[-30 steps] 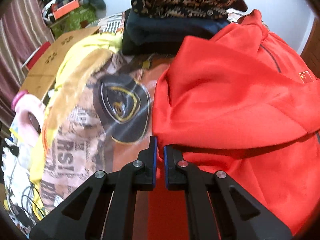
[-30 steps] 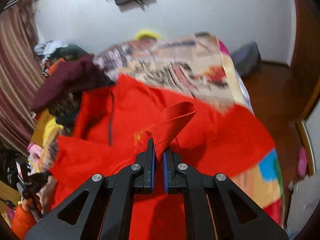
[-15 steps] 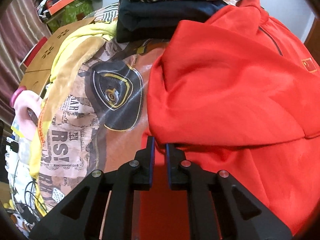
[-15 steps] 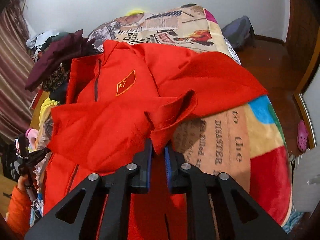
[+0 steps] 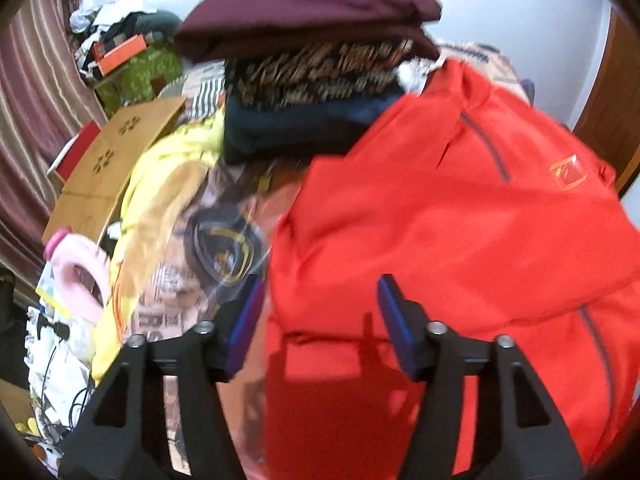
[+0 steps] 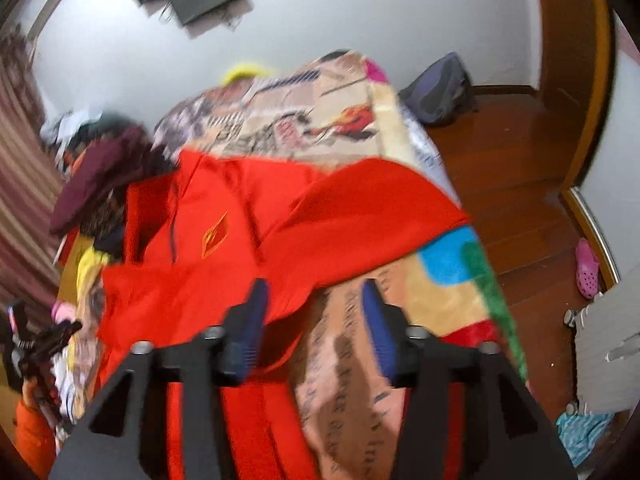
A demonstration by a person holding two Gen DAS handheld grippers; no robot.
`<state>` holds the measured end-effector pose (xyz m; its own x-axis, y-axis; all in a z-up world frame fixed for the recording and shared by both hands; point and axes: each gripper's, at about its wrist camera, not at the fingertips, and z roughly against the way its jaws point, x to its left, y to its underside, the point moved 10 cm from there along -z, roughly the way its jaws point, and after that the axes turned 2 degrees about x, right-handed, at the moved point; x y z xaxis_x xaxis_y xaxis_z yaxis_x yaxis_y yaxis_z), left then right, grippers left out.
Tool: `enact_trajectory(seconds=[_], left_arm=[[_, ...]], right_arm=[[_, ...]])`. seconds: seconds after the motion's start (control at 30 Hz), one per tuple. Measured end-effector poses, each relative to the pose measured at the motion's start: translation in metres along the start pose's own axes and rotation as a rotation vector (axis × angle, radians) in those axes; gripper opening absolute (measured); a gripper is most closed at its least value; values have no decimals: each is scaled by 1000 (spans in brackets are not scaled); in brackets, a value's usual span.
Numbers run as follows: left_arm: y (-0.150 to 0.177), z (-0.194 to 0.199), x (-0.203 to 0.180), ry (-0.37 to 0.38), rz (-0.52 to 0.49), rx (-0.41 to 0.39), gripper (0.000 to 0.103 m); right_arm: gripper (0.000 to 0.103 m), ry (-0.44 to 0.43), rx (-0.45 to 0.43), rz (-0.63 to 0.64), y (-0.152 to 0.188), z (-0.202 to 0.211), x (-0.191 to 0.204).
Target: Fold large clothes
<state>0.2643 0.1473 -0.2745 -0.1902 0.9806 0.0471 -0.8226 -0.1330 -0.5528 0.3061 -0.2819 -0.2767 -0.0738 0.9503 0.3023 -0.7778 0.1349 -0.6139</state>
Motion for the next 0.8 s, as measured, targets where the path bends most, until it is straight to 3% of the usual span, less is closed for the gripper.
enact_trajectory(seconds=[0.1,0.3,0.57,0.8], left_arm=[[-17,3,-19,31,1,-21,71],[-35,-18,-61,98,-11,-1,71],[-27,-51,-108,134,-82,61,71],[-22,-68,-117,137,-80,99,71]], right_arm=[[52,5,-1,-51,-10,-6,-17],[52,-46,16,-195,-19,-33,-53],[52,-84,141,-371,-13,-99,-94],[52,-110,169,-485,-26,-140,-116]])
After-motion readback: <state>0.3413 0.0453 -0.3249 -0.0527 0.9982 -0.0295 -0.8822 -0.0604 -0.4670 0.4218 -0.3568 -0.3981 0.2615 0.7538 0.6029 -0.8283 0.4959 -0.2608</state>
